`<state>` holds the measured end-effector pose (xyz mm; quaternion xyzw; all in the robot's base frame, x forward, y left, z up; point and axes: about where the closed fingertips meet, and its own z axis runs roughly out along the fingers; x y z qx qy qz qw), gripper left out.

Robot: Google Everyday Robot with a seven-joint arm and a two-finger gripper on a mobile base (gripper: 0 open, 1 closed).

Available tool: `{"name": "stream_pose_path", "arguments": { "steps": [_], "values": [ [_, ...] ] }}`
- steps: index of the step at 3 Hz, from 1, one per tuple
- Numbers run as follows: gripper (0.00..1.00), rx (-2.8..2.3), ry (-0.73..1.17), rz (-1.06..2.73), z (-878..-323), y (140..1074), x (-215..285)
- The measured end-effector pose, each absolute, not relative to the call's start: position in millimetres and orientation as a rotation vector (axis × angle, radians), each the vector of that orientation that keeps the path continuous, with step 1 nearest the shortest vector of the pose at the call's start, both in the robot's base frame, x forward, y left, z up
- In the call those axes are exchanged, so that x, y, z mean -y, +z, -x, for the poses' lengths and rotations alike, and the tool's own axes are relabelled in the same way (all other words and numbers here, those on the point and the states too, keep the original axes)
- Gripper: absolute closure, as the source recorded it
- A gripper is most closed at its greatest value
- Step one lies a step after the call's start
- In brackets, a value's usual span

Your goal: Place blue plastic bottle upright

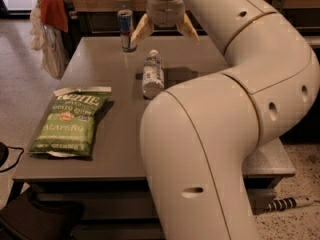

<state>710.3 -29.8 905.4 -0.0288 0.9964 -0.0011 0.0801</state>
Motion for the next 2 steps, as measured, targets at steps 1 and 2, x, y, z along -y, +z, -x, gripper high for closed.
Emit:
{"name": "stream_pose_path", "arguments": {
  "steps": [1,2],
  "values": [
    [0.00,-3.032,0.038,0.131,-707.0,885.0,19.1],
    [0.00,-3.084,0.086,0.169,-696.8,870.0,9.5]
  ]
}}
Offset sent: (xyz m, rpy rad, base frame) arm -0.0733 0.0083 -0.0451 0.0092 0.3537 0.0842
